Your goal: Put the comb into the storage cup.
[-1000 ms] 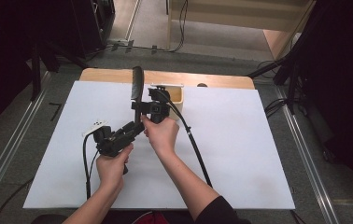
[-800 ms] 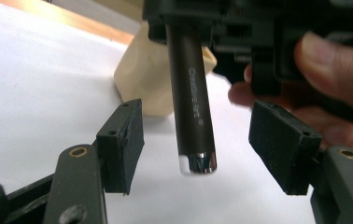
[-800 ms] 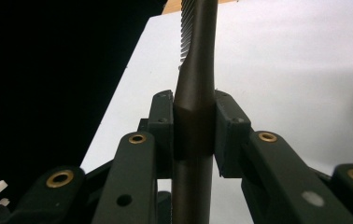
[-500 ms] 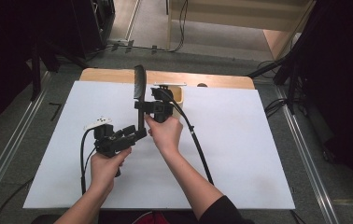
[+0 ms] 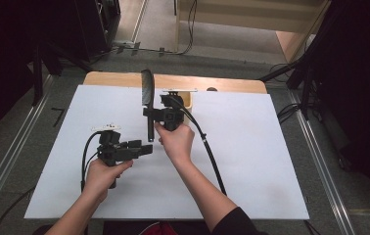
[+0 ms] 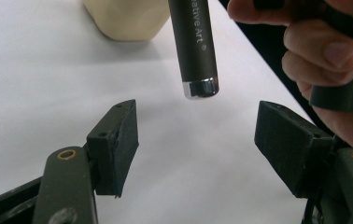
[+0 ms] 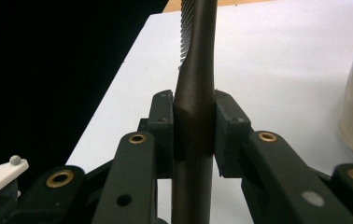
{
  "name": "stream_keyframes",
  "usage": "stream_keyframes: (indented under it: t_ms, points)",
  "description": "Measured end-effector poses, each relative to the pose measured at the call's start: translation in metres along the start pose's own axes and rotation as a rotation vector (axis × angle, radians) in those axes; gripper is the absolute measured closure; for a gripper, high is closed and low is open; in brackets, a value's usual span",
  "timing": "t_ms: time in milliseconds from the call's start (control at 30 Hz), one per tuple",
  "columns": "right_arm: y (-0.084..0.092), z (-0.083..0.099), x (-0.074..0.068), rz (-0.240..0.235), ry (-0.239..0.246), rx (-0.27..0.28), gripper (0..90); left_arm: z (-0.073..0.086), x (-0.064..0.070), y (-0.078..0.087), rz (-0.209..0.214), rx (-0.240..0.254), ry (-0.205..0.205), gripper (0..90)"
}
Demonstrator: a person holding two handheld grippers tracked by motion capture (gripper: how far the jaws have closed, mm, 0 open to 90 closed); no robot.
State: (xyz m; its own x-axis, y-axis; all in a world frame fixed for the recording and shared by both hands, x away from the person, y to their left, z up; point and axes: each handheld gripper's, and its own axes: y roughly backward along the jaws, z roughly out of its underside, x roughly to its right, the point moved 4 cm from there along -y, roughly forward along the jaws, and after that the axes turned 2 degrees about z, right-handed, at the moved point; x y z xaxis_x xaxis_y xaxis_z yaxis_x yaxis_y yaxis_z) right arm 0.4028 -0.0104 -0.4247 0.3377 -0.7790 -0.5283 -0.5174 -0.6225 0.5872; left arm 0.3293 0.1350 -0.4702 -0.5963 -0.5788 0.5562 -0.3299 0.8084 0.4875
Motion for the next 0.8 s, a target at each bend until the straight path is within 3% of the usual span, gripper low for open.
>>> stream_keyframes:
  t_ms: [167, 200, 233, 367, 667, 800]
  points:
    - [0.001, 0.002, 0.002, -0.004, 0.004, 0.004, 70.4, 0.003, -0.002, 0.000, 0.016, -0.063, -0.023, 31.4]
    - [0.002, 0.003, 0.003, -0.003, 0.010, 0.009, 70.4, 0.006, -0.002, -0.002, 0.044, -0.111, -0.025, 31.4]
    - [0.002, 0.003, 0.004, -0.007, 0.015, 0.007, 70.4, 0.006, -0.002, -0.002, 0.044, -0.111, -0.025, 31.4]
    - [0.002, 0.005, 0.004, -0.013, 0.042, 0.005, 70.4, 0.012, 0.000, -0.004, 0.026, -0.180, -0.099, 31.5]
    - [0.005, 0.008, 0.006, -0.021, 0.060, 0.013, 70.4, 0.022, -0.004, -0.004, -0.012, -0.261, -0.190, 31.4]
    - [0.006, 0.009, 0.007, -0.025, 0.068, 0.016, 70.4, 0.026, -0.004, -0.002, -0.020, -0.275, -0.230, 31.4]
